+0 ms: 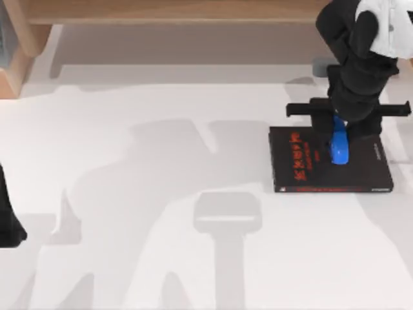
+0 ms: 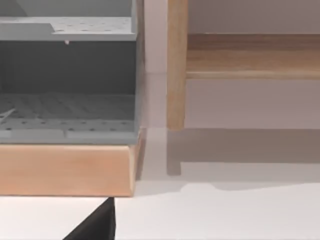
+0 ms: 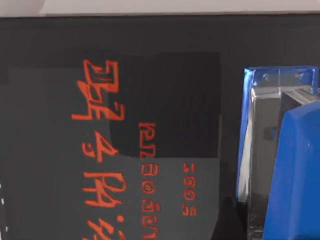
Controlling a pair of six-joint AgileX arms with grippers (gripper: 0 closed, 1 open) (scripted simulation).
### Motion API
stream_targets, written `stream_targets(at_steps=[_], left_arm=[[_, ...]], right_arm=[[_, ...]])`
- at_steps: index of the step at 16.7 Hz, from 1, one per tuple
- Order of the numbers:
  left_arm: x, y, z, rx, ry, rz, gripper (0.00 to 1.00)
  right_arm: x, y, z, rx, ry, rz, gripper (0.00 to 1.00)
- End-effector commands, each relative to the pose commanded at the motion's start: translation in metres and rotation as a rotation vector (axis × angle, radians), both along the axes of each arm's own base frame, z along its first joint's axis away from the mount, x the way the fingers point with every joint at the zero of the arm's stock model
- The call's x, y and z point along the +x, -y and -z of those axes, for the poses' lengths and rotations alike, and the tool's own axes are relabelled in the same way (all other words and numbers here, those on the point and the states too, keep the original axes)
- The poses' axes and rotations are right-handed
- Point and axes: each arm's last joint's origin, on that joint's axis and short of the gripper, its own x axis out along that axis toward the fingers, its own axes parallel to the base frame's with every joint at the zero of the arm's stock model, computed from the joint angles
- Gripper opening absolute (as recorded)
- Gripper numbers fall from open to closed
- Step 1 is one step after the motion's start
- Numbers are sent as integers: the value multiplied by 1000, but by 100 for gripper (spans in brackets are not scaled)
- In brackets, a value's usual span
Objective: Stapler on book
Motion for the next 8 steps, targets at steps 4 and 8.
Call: stream_targets(at_steps=[4,8], left_arm=[[0,0,0,0,0,0,100],[0,0,0,0,0,0,100]], right_arm=[[0,0,0,0,0,0,8],[0,0,0,0,0,0,38]])
